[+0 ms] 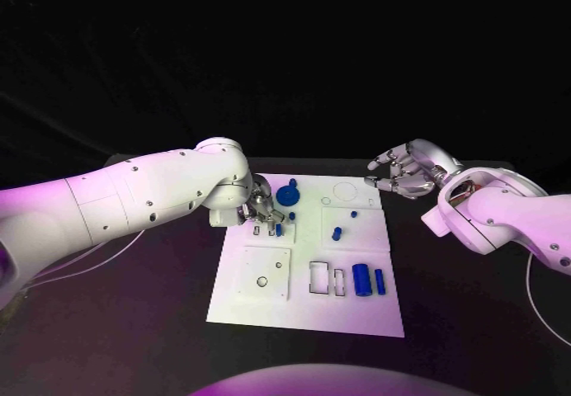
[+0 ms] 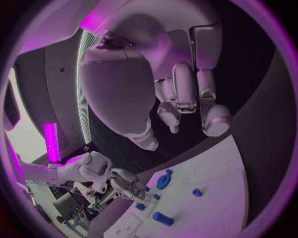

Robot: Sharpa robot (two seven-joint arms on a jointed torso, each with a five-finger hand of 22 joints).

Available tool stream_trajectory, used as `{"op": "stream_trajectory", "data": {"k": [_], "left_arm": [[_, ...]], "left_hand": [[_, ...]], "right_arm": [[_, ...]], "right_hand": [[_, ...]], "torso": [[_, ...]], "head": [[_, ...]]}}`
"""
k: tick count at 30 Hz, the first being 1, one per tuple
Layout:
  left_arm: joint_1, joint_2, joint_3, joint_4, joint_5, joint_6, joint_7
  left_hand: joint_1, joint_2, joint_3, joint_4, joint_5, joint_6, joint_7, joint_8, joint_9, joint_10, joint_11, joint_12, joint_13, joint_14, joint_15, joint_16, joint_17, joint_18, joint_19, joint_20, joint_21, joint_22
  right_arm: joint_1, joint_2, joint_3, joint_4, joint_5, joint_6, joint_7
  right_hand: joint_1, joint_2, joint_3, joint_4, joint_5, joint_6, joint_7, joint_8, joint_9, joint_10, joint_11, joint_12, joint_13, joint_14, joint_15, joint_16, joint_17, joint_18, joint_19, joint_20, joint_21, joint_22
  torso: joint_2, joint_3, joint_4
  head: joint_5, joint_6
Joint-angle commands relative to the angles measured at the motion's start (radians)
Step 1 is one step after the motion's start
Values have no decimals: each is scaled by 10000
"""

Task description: Assemble the parts on the task board

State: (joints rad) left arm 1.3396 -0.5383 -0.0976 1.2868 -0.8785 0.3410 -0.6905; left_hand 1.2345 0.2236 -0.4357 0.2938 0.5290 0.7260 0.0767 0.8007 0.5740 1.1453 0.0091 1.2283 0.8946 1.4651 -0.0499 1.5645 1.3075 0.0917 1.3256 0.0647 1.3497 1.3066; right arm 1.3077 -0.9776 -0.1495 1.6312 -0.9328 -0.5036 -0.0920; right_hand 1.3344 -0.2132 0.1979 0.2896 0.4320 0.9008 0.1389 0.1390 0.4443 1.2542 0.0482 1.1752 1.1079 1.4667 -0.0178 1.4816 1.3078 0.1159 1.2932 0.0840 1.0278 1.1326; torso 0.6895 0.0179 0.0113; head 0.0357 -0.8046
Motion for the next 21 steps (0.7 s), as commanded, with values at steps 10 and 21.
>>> {"op": "stream_trajectory", "data": {"k": [10,21], "left_arm": [[-23,81,0,-28,117,197,16],[-25,89,-1,-7,152,324,-3]], "left_hand": [[331,1,-13,-21,-86,88,-14,-37,-54,-67,-18,30,11,1056,70,63,2633,-139,43,58,-36,28],[639,-56,-183,-10,1018,171,-68,-24,-200,-58,-67,42,-18,1056,30,63,2633,-138,56,21,-74,79]], "right_arm": [[-20,28,-1,-11,-20,171,-20],[-26,25,-2,-11,-19,180,-23]], "right_hand": [[-145,-4,70,16,75,34,-63,67,22,60,13,62,11,548,-37,17,828,94,84,19,8,0],[-150,-3,73,16,78,37,-63,70,23,59,13,60,7,546,-37,13,820,95,82,18,2,-4]], "torso": [[-16,-3,5],[-6,-8,15]], "head": [[-1,-50],[-5,-61]]}}
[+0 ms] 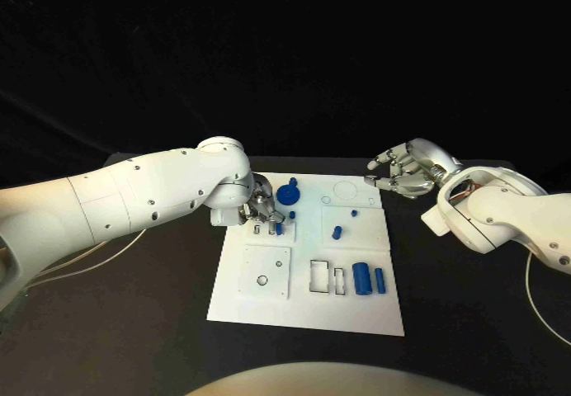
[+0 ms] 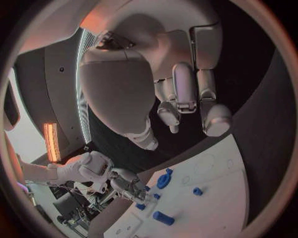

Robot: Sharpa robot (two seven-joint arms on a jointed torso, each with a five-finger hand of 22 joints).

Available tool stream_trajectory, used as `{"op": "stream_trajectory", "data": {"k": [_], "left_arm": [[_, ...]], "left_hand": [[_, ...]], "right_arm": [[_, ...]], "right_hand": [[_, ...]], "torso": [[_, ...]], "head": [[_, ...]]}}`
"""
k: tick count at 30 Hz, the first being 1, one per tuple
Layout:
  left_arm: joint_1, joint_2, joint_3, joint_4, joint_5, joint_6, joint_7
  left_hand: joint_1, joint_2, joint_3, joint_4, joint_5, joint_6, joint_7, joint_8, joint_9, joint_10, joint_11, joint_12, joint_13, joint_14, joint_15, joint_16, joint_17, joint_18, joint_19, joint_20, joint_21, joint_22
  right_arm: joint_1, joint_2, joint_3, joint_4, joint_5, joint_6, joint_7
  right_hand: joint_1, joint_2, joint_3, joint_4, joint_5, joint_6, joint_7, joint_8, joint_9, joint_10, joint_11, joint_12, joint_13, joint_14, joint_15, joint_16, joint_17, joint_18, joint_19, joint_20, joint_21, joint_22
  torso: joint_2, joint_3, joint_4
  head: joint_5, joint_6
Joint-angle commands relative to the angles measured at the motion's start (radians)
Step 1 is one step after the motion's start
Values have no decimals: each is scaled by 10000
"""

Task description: Assemble the parts on the task board

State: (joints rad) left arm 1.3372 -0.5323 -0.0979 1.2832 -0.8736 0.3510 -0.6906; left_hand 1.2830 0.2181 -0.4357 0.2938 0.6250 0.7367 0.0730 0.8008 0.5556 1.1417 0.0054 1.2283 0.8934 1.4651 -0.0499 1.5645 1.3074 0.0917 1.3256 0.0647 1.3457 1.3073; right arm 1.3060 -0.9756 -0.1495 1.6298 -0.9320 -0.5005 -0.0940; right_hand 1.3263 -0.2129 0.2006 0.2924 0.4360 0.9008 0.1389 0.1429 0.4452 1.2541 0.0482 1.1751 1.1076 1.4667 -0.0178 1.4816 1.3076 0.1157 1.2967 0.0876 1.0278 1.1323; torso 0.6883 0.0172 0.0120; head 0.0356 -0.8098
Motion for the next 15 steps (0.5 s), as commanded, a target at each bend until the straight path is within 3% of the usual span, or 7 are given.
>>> {"op": "stream_trajectory", "data": {"k": [1,15], "left_arm": [[-1,29,1,34,115,230,-5],[-1,35,1,35,176,305,-45]], "left_hand": [[164,0,-181,-11,69,66,-34,-23,-18,-18,-33,45,0,1057,28,63,2634,-138,54,20,-36,71],[910,64,62,-18,60,131,-140,44,-80,21,-132,64,21,1057,-57,63,2634,-140,79,-55,-51,128]], "right_arm": [[-10,5,-1,2,-27,150,-3],[-21,7,-1,1,-27,156,-1]], "right_hand": [[-76,-4,51,-11,43,42,-64,34,17,59,11,60,7,547,-37,13,822,97,47,-18,-1,-3],[-83,-3,57,-13,48,48,-66,39,20,70,10,73,20,546,-38,12,820,95,52,-19,4,2]], "torso": [[7,-3,9],[5,4,1]], "head": [[-5,-12],[-2,-32]]}}
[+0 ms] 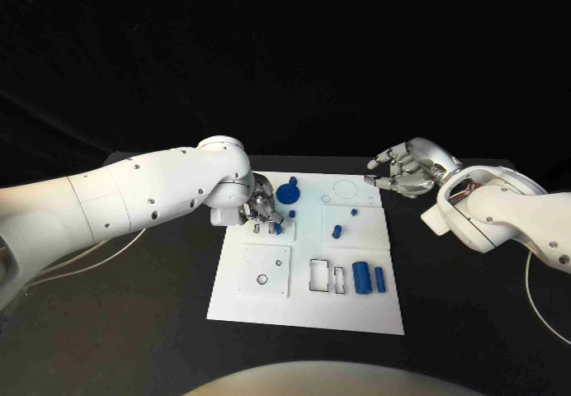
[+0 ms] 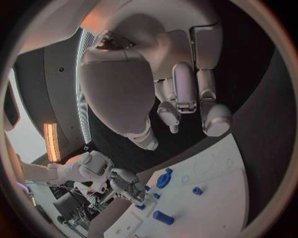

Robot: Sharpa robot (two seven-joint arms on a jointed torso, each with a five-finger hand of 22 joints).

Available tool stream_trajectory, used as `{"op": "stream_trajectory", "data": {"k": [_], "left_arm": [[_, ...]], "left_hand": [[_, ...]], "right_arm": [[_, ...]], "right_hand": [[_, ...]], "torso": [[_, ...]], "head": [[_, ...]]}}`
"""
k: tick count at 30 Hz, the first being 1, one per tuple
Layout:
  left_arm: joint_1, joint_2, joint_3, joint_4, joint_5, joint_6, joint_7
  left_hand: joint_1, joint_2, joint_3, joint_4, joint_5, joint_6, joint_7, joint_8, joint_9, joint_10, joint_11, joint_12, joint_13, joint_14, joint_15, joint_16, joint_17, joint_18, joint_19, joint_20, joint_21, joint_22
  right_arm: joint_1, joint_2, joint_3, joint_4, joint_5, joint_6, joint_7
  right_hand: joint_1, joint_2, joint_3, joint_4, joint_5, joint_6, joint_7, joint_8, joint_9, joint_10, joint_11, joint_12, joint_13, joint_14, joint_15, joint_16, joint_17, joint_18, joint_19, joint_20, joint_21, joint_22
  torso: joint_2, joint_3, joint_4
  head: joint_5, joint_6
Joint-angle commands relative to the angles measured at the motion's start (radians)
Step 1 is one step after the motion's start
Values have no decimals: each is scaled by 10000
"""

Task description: Assemble the parts on the task board

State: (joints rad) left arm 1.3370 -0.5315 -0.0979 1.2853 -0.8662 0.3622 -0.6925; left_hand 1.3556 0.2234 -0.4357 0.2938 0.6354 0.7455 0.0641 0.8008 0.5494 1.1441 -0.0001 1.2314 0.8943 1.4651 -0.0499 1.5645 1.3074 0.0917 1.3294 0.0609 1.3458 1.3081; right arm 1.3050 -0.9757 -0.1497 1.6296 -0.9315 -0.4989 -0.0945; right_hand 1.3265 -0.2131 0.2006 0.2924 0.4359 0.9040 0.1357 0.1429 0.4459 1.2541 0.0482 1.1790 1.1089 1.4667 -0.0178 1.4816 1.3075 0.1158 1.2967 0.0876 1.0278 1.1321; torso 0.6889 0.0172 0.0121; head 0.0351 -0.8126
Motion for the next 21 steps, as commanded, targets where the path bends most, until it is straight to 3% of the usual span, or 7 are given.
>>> {"op": "stream_trajectory", "data": {"k": [1,8,13,15,16,19,21], "left_arm": [[0,30,1,13,107,194,-26],[0,38,1,-3,222,70,-18],[0,34,0,-13,444,-157,6],[0,23,0,-13,595,-229,14],[0,15,0,-9,664,-258,14],[0,-18,1,20,840,-332,15],[0,-51,3,56,929,-391,16]], "left_hand": [[343,35,150,-12,-209,41,-66,45,-35,-4,-93,24,0,1057,-74,63,2634,-140,41,-36,-59,128],[1115,16,762,-6,-403,70,-149,75,-94,45,-177,15,38,1057,-151,63,2634,-142,63,-116,-75,181],[1981,-441,3127,34,-2282,23,-172,148,-111,154,-247,-32,119,1057,-198,63,2634,-148,110,-244,-84,287],[1736,-1161,4961,26,-2393,47,-154,327,-36,251,-242,9,204,1057,-181,63,2634,-161,151,-226,-74,352],[810,-2823,7898,32,-2573,-70,209,718,177,227,-218,-21,190,1057,-207,63,2634,-131,165,-241,-102,404],[-747,-3841,11883,-5,-2741,51,16,1444,521,539,-128,190,279,1057,-92,63,2634,-157,229,-170,-90,506],[-1121,-4040,12647,-855,-2673,-48,-70,1638,610,550,-140,201,281,1057,-167,63,2634,-178,247,-130,-93,547]], "right_arm": [[-12,9,0,4,-32,140,5],[-24,19,0,-6,-32,143,8],[-36,25,0,-20,-31,145,10],[-40,27,0,-25,-28,146,11],[-42,27,0,-26,-21,147,11],[-48,28,0,-23,29,153,5],[-52,27,0,-21,87,162,-3]], "right_hand": [[-85,-1,57,-13,49,16,-34,39,13,70,10,35,8,546,-38,12,821,95,52,-19,4,4],[-85,-1,57,-13,49,16,-34,39,13,70,10,35,8,546,-38,12,821,95,52,-19,4,4],[-92,1,70,-16,60,26,-37,47,18,68,7,32,0,547,-40,12,824,97,52,-20,-3,0],[-92,1,70,-16,60,26,-37,47,18,68,7,32,0,547,-40,12,824,97,52,-20,-3,0],[-92,1,70,-16,60,26,-37,47,18,68,7,32,0,547,-40,12,824,97,52,-20,-3,0],[-92,1,70,-16,60,26,-37,47,18,68,7,32,0,547,-40,12,824,97,52,-20,-3,0],[-92,1,70,-16,60,26,-37,47,18,68,7,32,0,547,-40,12,824,97,52,-20,-3,0]], "torso": [[-3,4,-1],[-3,7,-3],[-4,10,-2],[-4,10,-3],[-4,9,-1],[-4,10,-1],[0,11,-1]], "head": [[2,-7],[10,-20],[17,-21],[18,-21],[17,-17],[15,-18],[15,-15]]}}
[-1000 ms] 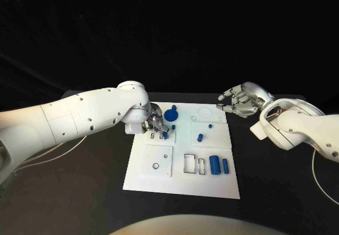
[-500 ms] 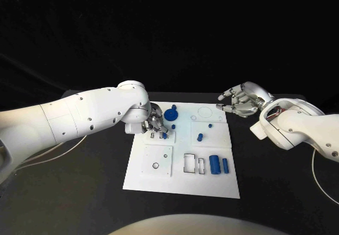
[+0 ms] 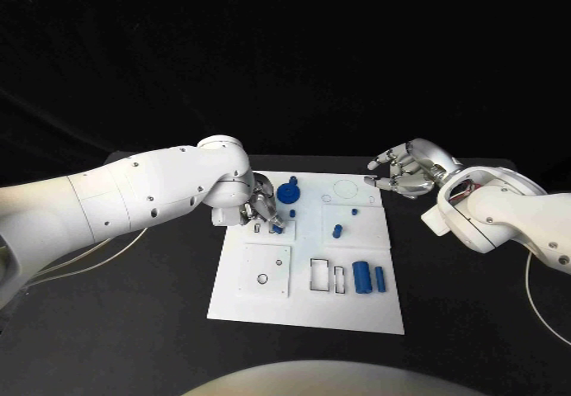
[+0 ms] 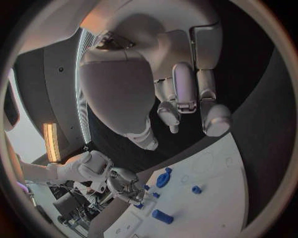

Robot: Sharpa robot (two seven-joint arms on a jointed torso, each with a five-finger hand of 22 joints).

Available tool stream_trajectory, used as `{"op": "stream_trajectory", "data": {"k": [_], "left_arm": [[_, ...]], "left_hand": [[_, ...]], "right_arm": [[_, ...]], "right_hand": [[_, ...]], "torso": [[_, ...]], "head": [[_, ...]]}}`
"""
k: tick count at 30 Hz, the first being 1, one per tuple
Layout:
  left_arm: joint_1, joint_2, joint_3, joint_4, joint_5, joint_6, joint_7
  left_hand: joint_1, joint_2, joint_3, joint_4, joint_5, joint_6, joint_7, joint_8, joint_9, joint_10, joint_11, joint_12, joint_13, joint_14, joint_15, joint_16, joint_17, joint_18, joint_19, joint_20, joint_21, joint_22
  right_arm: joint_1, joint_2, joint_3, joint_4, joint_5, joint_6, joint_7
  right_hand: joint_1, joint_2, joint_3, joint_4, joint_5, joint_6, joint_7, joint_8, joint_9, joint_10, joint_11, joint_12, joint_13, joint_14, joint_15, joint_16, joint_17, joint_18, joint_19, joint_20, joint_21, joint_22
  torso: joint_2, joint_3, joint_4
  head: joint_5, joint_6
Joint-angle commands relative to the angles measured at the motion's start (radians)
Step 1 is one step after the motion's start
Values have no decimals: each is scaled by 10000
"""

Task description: Assemble the parts on the task board

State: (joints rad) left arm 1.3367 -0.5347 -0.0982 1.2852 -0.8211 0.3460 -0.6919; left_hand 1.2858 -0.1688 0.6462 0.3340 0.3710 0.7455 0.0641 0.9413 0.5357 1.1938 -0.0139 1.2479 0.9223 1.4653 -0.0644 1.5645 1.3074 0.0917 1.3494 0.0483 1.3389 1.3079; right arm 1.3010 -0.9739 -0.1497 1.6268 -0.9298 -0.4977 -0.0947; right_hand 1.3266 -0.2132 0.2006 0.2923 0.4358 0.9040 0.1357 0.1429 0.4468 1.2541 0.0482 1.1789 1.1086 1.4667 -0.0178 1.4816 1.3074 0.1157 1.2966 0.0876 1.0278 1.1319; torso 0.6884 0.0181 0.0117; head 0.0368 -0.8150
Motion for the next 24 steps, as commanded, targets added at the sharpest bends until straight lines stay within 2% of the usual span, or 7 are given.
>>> {"op": "stream_trajectory", "data": {"k": [1,2,3,11,17,24], "left_arm": [[3,-42,7,83,525,-268,12],[3,-61,9,105,559,-301,14],[3,-81,10,128,590,-335,17],[4,-223,14,268,859,-620,40],[-6,-323,10,364,711,-837,65],[-114,-512,7,703,-446,-1221,226]], "left_hand": [[-580,-103,1991,-1431,-31,-60,-78,274,758,63,-10,42,2,1055,-15,63,2634,-181,57,-2,-22,566],[-848,-147,2153,-1674,-29,-86,-70,330,772,68,-8,46,-8,1055,1,63,2634,-176,64,-10,-25,585],[-957,-112,2238,-1767,0,-76,-64,359,776,82,-9,55,6,1055,-7,63,2634,-179,74,-8,-19,601],[-1502,-86,2642,-2346,206,78,-106,495,764,324,-55,203,239,1055,-48,63,2634,-213,213,-39,104,760],[-1717,-89,2765,-2548,318,162,-132,525,741,450,-83,273,359,1055,-73,63,2634,-232,281,-62,169,835],[-1804,-128,2790,-2650,322,187,-144,534,729,505,-98,306,406,1055,-84,63,2634,-251,343,-73,233,898]], "right_arm": [[-14,9,0,6,98,155,-5],[-16,9,0,5,117,158,-7],[-18,8,0,5,132,161,-9],[-27,6,0,-7,202,176,-15],[-36,-1,-1,-14,217,179,-16],[-53,-18,-1,-14,230,173,-5]], "right_hand": [[-93,2,70,-16,61,26,-37,48,9,68,7,33,3,547,-40,12,825,97,52,-20,-3,2],[-93,2,70,-16,61,26,-37,48,9,68,7,33,3,547,-40,12,825,97,52,-20,-3,2],[-98,4,81,-18,73,32,-38,53,13,72,5,38,7,544,-41,5,812,99,49,-21,-14,-5],[-98,4,81,-18,73,32,-38,53,13,72,5,38,7,544,-41,5,812,99,49,-21,-14,-5],[-98,4,81,-18,73,32,-38,53,13,72,5,38,7,544,-41,5,812,99,49,-21,-14,-5],[-128,8,102,-12,96,34,-39,59,20,60,4,24,-16,545,-43,4,813,100,50,-24,-23,-8]], "torso": [[6,0,3],[2,-5,4],[-4,-7,7],[-12,-7,17],[-17,-10,17],[-17,-11,29]], "head": [[-3,10],[-5,14],[-6,2],[7,-2],[23,3],[39,12]]}}
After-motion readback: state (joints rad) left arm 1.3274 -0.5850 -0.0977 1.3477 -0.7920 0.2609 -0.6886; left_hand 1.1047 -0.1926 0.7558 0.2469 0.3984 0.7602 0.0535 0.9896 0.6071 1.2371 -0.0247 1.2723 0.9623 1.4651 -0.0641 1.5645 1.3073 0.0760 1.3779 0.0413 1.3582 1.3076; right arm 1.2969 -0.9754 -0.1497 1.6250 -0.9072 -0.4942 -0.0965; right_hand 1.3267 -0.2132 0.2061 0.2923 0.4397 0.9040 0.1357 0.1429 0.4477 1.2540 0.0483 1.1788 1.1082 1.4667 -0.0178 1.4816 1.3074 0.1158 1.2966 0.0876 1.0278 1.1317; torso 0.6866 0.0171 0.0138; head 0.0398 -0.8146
